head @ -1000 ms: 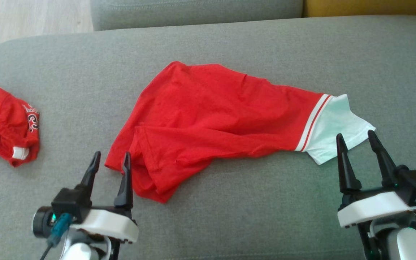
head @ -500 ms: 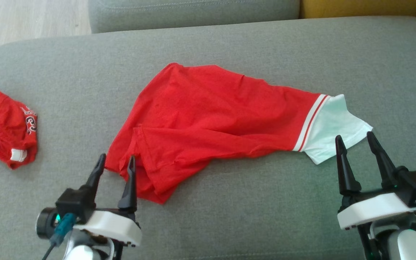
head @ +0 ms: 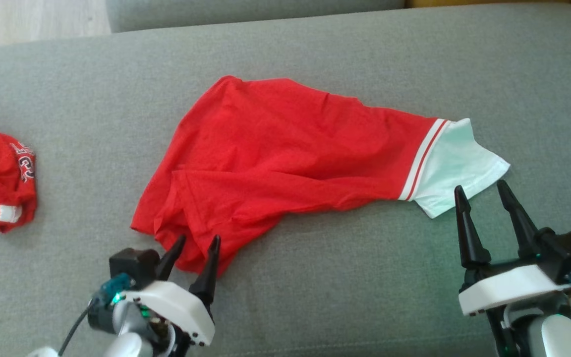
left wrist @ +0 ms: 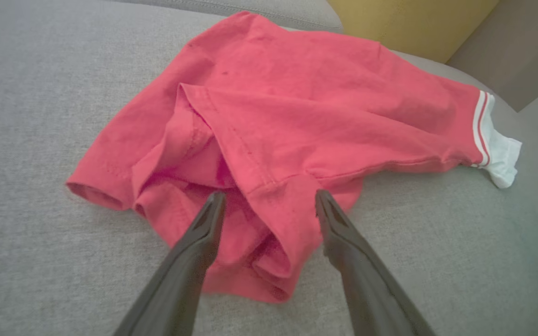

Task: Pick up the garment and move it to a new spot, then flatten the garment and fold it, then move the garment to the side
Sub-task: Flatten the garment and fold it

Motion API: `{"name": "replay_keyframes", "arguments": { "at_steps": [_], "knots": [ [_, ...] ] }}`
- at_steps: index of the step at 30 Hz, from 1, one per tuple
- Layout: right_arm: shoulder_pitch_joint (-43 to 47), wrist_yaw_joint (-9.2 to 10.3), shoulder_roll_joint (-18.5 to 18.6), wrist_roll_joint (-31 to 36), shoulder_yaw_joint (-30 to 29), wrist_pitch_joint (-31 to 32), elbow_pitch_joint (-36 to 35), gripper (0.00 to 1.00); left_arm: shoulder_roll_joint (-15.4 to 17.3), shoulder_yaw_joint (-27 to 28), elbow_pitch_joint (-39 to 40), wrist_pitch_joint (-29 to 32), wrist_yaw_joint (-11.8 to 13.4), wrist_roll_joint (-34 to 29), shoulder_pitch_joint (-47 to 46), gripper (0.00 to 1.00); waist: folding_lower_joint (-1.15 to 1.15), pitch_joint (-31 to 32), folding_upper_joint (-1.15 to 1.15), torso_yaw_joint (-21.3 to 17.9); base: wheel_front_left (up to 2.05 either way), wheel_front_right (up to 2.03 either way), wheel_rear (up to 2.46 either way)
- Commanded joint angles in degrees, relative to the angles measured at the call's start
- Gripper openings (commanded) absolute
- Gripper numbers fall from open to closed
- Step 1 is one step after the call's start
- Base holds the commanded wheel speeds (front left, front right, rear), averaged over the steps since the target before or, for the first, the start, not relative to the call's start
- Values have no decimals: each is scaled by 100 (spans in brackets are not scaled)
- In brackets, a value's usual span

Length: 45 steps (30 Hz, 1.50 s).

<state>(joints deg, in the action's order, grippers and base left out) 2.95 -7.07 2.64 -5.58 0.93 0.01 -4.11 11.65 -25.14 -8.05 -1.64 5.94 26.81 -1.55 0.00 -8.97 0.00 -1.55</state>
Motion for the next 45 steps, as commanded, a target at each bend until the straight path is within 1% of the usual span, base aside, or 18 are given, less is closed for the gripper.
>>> {"name": "replay_keyframes", "arguments": {
  "at_steps": [1,4,6,7,8,9,14,17,21,27,33,40,41,42,43,45],
  "knots": [
    [-198,-42,38,-60,113,-30,-203,100,-6,221,134,-69,-45,56,-297,100,0,-41,0,-14,0,0,0],
    [-235,-42,37,-78,107,-44,-187,100,-54,245,-22,-92,-156,187,-411,100,0,-114,0,-34,0,0,0],
    [-263,-42,36,-85,105,-52,-175,100,-69,244,-114,-117,-184,205,-480,100,0,-153,0,-42,0,0,0],
    [-276,-42,36,-89,101,-59,-174,100,-72,244,-146,-139,-188,200,-511,86,0,-173,0,-44,0,0,0],
    [-288,-42,36,-94,98,-65,-173,100,-77,245,-171,-167,-190,194,-540,37,0,-195,0,-45,0,0,0],
    [-301,-42,36,-98,92,-71,-173,100,-74,249,-185,-219,-181,168,-574,0,0,-218,0,-44,0,0,0],
    [-402,-42,34,-113,27,-91,-109,100,-58,209,-221,-358,-140,36,-696,0,0,-300,0,-14,0,0,0],
    [-583,-42,33,-145,-111,-42,60,100,-42,190,-178,-388,-112,-11,-730,0,0,-338,0,-1,0,0,0],
    [-971,-42,166,-152,-384,174,538,100,-45,136,-69,-404,-106,-57,-790,0,0,-433,0,59,0,0,0],
    [-1672,-42,546,-341,-776,508,1489,100,-104,-17,56,-404,-120,-170,-984,0,0,-703,0,259,0,0,0],
    [-2196,-42,719,-378,-1261,1244,2067,100,-208,-151,89,-462,-167,-239,-1210,0,0,-1074,0,395,0,0,0],
    [-2445,-42,731,-649,-1471,2113,2456,100,-231,-199,-22,-583,-219,-272,-1391,0,0,-1271,0,379,0,0,0],
    [-2462,-42,714,-727,-1504,2216,2492,80,-224,-197,-43,-596,-228,-270,-1412,0,0,-1278,0,374,0,0,0],
    [-2469,-42,725,-790,-1514,2298,2515,36,-215,-193,-61,-615,-235,-270,-1433,0,0,-1284,0,374,0,0,0],
    [-2464,-42,737,-841,-1546,2383,2537,0,-206,-186,-77,-637,-239,-272,-1453,0,0,-1283,0,374,0,0,0],
    [-2451,-42,748,-882,-1564,2467,2538,0,-197,-171,-86,-672,-237,-272,-1468,0,0,-1278,0,372,0,0,0]
  ]
}}
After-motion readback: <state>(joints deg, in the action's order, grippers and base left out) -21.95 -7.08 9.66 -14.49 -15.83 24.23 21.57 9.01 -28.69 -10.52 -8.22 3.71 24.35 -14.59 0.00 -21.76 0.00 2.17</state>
